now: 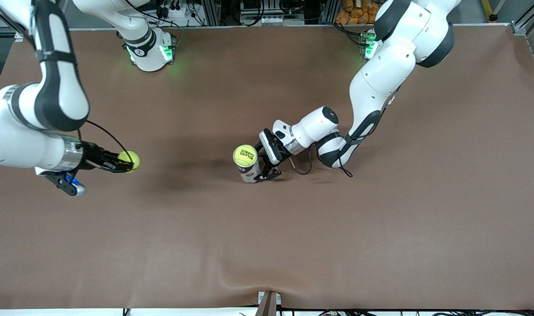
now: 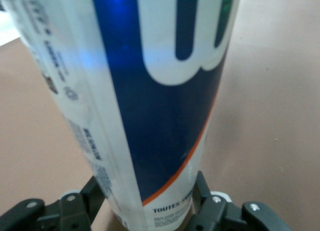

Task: Insert tennis ball vertically with right arm
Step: 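Carry the second ball with the right gripper over the can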

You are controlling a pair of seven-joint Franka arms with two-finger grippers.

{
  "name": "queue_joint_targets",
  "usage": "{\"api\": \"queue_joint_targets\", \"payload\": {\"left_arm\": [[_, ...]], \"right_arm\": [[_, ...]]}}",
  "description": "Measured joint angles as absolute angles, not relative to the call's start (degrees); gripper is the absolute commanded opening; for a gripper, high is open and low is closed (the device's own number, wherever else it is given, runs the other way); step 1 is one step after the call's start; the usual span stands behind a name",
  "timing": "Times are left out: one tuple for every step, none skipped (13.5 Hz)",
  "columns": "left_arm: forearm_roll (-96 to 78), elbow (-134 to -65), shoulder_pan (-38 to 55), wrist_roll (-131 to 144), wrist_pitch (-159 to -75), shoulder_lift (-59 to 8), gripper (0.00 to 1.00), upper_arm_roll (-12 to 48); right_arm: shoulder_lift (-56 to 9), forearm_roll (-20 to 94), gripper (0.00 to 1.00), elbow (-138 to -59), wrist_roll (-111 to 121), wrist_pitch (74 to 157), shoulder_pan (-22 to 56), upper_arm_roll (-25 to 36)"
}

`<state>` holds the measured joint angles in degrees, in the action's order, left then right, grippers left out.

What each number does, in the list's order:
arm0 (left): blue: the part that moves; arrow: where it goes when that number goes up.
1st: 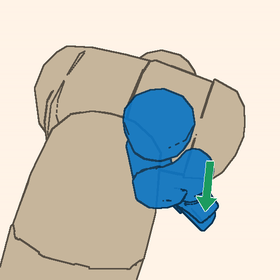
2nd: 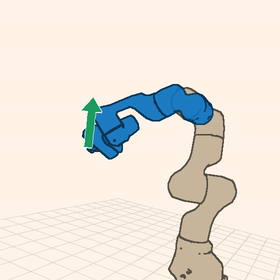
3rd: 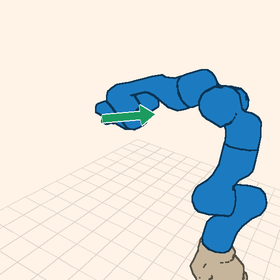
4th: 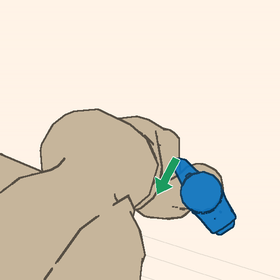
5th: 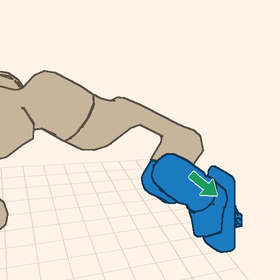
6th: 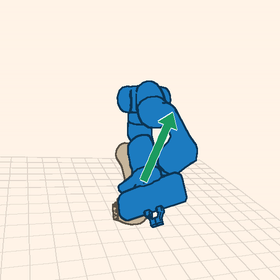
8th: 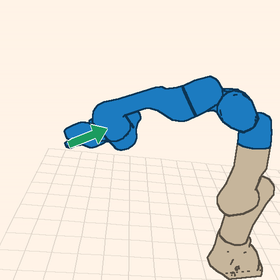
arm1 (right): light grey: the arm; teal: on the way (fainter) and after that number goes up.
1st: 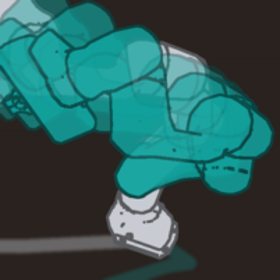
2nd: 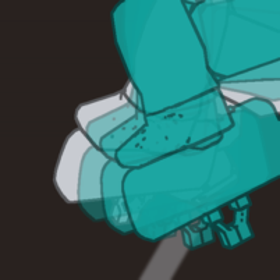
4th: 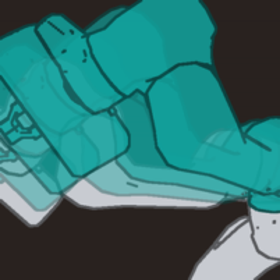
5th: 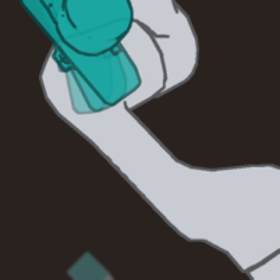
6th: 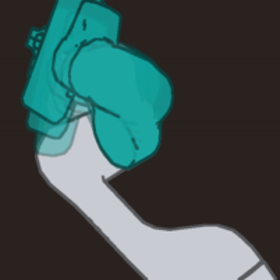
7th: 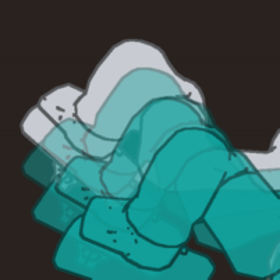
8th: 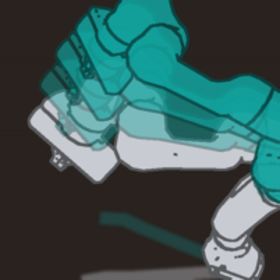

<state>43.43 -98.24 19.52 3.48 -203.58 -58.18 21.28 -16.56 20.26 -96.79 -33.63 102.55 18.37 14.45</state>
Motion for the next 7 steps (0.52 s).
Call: {"api": "queue_joint_targets", "payload": {"left_arm": [[43.43,-98.23,19.52,3.48,-203.58,-58.18,0.74,21.28],[43.43,-98.24,19.52,3.48,-203.58,-58.18,0.74,21.28],[43.43,-98.23,19.52,3.48,-203.58,-58.18,0.74,21.28],[43.43,-98.24,19.52,3.48,-203.58,-58.18,0.74,21.28],[43.43,-98.24,19.52,3.48,-203.58,-58.18,0.74,21.28],[43.43,-98.23,19.52,3.48,-203.58,-58.18,0.74,21.28],[43.43,-98.24,19.52,3.48,-203.58,-58.18,0.74,21.28]], "right_arm": [[-16.56,20.46,0.0,-95.08,-39.24,102.46,20.77,14.4],[-16.58,20.87,0.0,-93.65,-44.49,102.46,23.26,14.35],[-16.71,21.9,0.0,-92.29,-49.68,102.51,25.73,14.3],[-17.03,23.32,0.0,-90.88,-54.42,102.58,28.05,14.27],[-17.63,24.5,0.0,-89.43,-58.81,102.64,30.12,14.22],[-18.59,25.11,0.0,-87.69,-63.09,102.73,32.1,14.21],[-19.89,25.41,0.0,-85.64,-66.84,102.88,33.79,14.19]]}}
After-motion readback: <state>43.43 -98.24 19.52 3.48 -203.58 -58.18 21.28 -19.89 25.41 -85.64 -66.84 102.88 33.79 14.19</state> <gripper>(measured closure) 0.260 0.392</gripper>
